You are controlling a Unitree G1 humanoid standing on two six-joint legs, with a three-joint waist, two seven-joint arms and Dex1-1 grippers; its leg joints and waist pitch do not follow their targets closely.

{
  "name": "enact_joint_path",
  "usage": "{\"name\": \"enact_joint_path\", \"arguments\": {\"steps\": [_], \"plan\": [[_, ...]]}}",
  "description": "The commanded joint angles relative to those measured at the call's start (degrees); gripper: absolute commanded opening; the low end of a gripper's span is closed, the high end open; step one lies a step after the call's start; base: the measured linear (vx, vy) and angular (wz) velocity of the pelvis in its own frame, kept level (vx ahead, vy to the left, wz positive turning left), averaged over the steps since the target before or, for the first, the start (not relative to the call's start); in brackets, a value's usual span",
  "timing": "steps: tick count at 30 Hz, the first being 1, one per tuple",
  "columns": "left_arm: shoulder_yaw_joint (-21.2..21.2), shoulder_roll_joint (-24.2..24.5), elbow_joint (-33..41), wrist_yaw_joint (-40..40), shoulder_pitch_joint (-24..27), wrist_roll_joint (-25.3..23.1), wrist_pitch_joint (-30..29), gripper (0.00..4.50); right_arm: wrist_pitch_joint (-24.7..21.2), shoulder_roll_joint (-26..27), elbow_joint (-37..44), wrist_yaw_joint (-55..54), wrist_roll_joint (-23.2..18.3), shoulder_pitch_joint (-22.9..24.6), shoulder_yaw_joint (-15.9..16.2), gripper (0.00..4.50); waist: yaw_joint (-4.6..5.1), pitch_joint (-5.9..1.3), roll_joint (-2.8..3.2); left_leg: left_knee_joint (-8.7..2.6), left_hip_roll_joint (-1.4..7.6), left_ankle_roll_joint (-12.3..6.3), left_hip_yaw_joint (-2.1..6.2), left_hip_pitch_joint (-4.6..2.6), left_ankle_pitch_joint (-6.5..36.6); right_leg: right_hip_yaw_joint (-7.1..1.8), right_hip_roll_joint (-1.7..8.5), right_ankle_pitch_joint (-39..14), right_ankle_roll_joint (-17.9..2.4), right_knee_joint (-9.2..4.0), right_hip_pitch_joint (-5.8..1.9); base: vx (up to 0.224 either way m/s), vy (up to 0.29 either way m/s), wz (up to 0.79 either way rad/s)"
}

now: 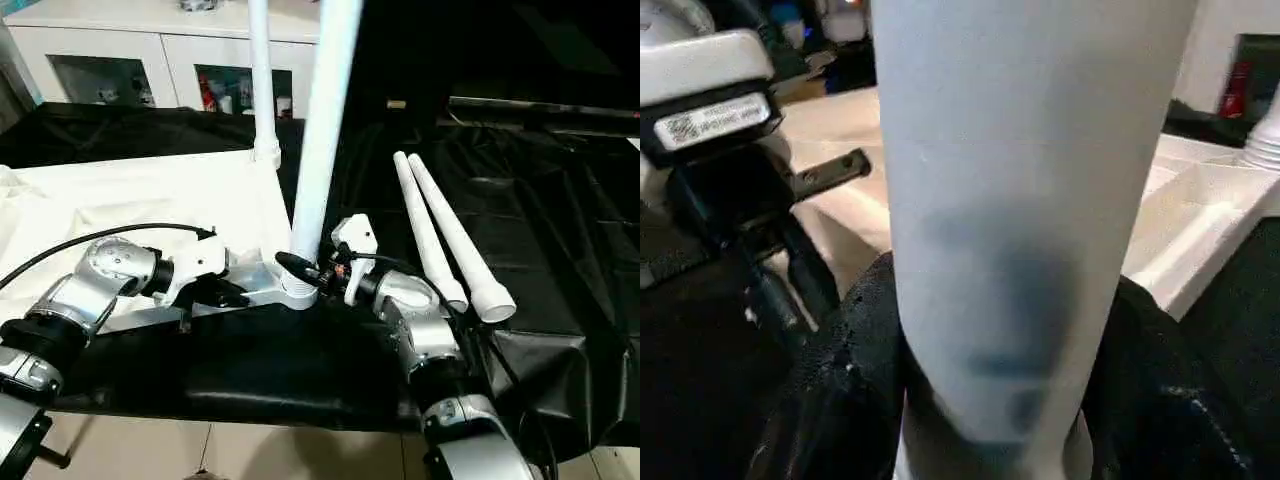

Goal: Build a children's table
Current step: Insert table leg to table base, then rotate leg to tighten

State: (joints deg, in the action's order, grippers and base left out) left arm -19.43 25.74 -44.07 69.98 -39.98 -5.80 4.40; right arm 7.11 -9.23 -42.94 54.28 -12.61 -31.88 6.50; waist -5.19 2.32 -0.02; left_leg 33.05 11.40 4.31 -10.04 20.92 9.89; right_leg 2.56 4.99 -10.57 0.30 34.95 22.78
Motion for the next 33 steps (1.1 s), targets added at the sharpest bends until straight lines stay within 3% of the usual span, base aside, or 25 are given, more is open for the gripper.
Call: {"name": "enact_joint_path", "arguments": {"steps": [1, 9, 16, 20, 21, 25, 28, 29, 31, 33], "plan": [[-1.73, 0.50, 0.63, 2.24, -0.29, -1.34, 1.28, 0.00, -2.68, -1.29, -5.97, 0.68, 4.11, 3.44, 2.38, 1.89, 0.23, -2.87, 0.96, -4.79, 1.80, 1.09, 0.39, -0.83, 21.13, -2.03, 2.91, -15.29, -13.05, -4.55, -1.70, 0.000, 0.000, 0.00], [-1.59, 0.21, 2.58, 5.34, 1.13, 0.54, 3.05, 0.00, -0.39, -2.28, -7.52, 5.37, 2.38, 3.79, 0.73, 1.89, 0.21, -2.93, 0.92, -4.82, 1.88, 0.69, 0.26, -0.80, 21.32, -1.92, 2.70, -12.62, -14.03, -4.31, -1.86, 0.000, 0.000, 0.00], [-1.73, 1.10, 2.21, 7.79, 0.20, 0.89, 3.78, 0.00, 0.97, -4.10, -9.93, 7.77, 2.01, 1.43, 0.07, 1.89, 0.58, -2.08, 0.69, -5.08, 1.92, 0.50, 0.20, -0.79, 23.20, -2.05, 2.68, -15.92, -13.44, -4.76, -1.42, 0.000, 0.000, 0.00], [-0.71, 0.38, 1.84, 6.66, -0.22, 1.51, 3.11, 0.00, 1.34, -4.02, -10.25, 7.84, 1.94, 1.09, -0.48, 1.89, 0.59, -1.94, 0.72, -5.19, 1.94, 0.35, 0.20, -0.86, 23.44, -2.06, 2.67, -17.20, -13.09, -4.89, -1.32, 0.000, 0.000, 0.00], [-0.11, -0.18, 1.67, 5.74, -0.52, 1.86, 2.52, 0.00, 1.55, -3.85, -10.72, 7.42, 1.76, 0.81, -0.84, 1.89, 0.58, -1.90, 0.39, -5.21, 1.96, 0.31, 0.22, -0.89, 23.78, -2.07, 2.76, -18.52, -12.82, -5.01, -1.27, 0.000, 0.000, 0.00], [1.09, -1.76, -0.04, 0.19, -2.01, 1.13, 0.85, 0.00, 3.10, -2.29, -13.39, 0.83, 1.69, 0.13, -2.59, 1.89, 0.63, -1.60, 0.41, -5.26, 2.01, 1.02, 0.26, -1.44, 26.46, -2.27, 2.96, -22.94, -11.97, -5.63, -0.51, 0.000, 0.000, 0.00], [1.72, -2.71, -1.05, -2.42, -3.05, 0.93, -1.35, 0.00, 3.55, -1.07, -14.95, -4.72, 1.46, -0.17, -4.09, 1.89, 0.87, -1.36, 0.17, -5.52, 1.95, 1.76, 0.60, -1.33, 27.80, -2.29, 3.23, -27.63, -10.24, -6.01, -0.33, 0.000, 0.000, 0.00], [2.15, -3.59, -1.88, -4.15, -4.04, 0.92, -3.58, 0.00, 3.82, 0.14, -16.12, -9.61, 1.59, -0.40, -4.94, 1.89, 1.03, -1.29, -0.18, -5.62, 1.90, 1.83, 0.84, -1.14, 28.56, -2.15, 3.32, -29.56, -9.42, -6.22, -0.48, 0.000, 0.000, 0.00], [2.36, -4.47, -3.02, -6.28, -5.13, 0.42, -5.64, 0.00, 4.60, 1.45, -17.27, -14.71, 2.48, -0.69, -5.17, 1.89, 1.17, -1.23, -0.04, -5.72, 1.81, 2.26, 0.92, -1.38, 28.72, -2.12, 3.38, -31.56, -8.41, -6.57, -0.12, 0.000, 0.000, 0.00], [2.39, -5.17, -4.06, -8.20, -5.95, -0.24, -6.60, 0.00, 4.33, 2.48, -18.29, -18.79, 3.24, -1.21, -5.18, 1.89, 1.57, -1.34, -0.23, -6.10, 1.74, 2.03, 1.06, -0.76, 27.01, -1.93, 3.34, -29.71, -8.14, -6.59, -0.75, 0.000, 0.000, 0.00]]}}
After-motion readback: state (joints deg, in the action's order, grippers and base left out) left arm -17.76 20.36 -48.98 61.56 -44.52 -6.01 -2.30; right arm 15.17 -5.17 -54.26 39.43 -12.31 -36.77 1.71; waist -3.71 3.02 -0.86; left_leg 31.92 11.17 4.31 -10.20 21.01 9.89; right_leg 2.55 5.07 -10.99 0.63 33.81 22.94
